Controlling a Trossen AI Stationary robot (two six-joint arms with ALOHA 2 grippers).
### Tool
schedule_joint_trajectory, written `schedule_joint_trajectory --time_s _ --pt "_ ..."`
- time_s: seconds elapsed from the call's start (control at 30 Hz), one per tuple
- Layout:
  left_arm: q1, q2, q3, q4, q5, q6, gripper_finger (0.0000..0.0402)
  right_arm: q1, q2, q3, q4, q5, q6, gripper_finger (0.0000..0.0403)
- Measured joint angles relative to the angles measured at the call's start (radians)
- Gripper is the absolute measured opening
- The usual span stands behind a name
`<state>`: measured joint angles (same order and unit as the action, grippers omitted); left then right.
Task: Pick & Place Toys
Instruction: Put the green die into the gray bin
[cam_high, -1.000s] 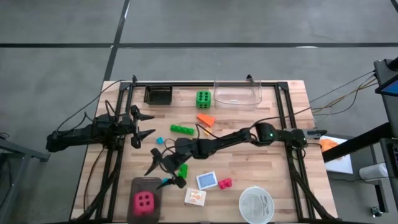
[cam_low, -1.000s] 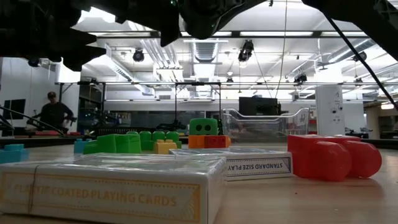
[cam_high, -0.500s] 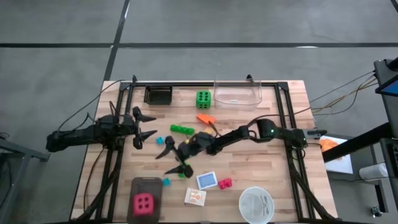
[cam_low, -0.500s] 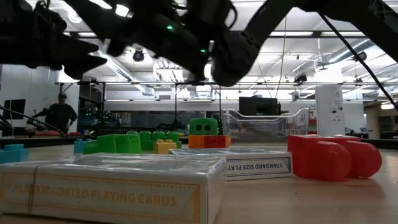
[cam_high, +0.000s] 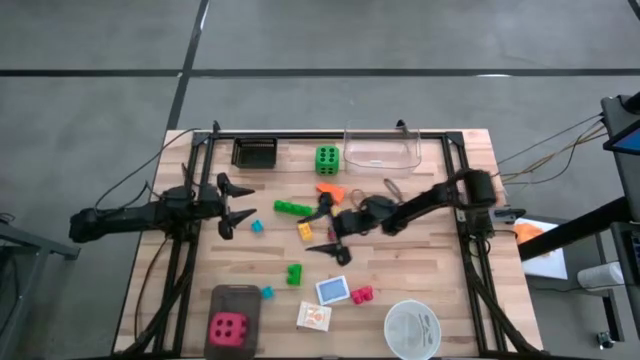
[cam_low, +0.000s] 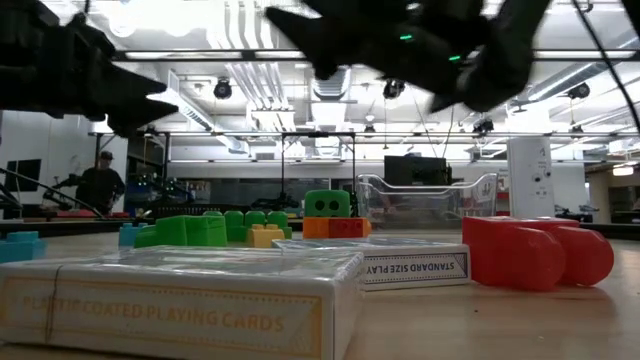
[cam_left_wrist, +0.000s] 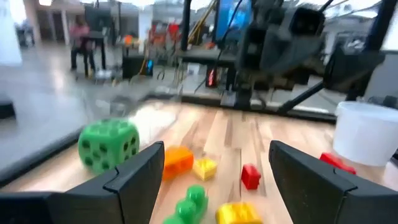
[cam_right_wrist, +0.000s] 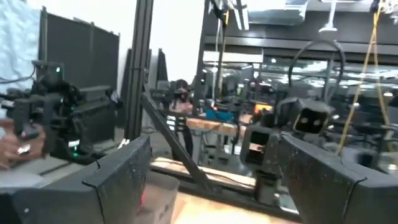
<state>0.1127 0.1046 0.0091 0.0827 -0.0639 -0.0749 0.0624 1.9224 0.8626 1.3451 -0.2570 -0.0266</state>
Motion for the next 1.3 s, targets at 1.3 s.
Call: schedule_joint_trajectory --time_s 1.3 --pt "0.240 1.653 1.162 -0.294 -0.028 0.383 0.0311 0.007 -0.471 -0.607 -0.020 0.238 -0.006 0.0334"
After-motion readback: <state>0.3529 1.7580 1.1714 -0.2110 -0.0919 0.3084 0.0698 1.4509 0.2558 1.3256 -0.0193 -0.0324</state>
